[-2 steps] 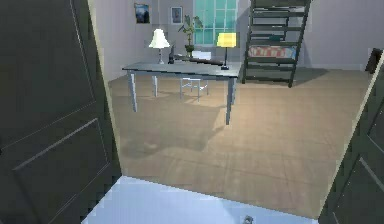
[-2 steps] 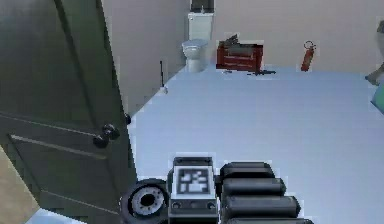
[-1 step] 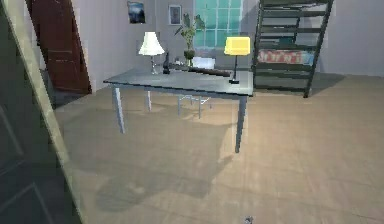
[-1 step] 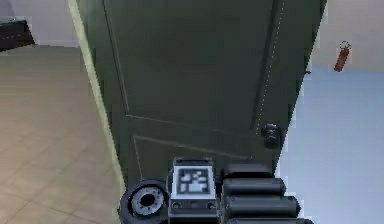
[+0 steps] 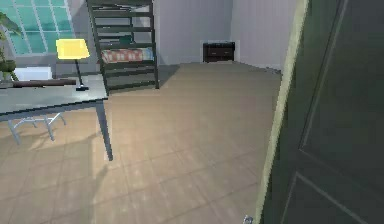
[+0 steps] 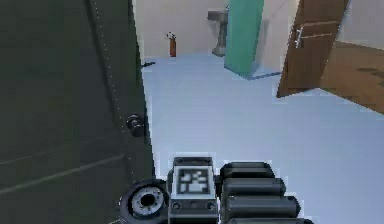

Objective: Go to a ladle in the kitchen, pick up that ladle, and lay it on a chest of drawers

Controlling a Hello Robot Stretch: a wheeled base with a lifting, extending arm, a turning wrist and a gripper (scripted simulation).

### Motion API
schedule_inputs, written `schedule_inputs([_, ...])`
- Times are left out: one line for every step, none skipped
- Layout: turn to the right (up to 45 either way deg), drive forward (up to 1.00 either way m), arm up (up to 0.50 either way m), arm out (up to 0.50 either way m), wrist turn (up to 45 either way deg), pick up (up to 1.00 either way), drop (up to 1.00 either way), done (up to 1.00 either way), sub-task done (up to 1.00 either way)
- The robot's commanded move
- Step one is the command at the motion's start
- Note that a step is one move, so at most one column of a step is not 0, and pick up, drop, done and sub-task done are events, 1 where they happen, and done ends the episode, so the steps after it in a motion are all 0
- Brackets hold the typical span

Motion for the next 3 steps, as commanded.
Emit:
schedule_inputs([0.0, 1.0, 0.0, 0.0, 0.0, 0.0, 0.0, 0.0, 0.0])
schedule_inputs([6.0, 0.0, 0.0, 0.0, 0.0, 0.0, 0.0, 0.0, 0.0])
schedule_inputs([0.0, 0.35, 0.0, 0.0, 0.0, 0.0, 0.0, 0.0, 0.0])
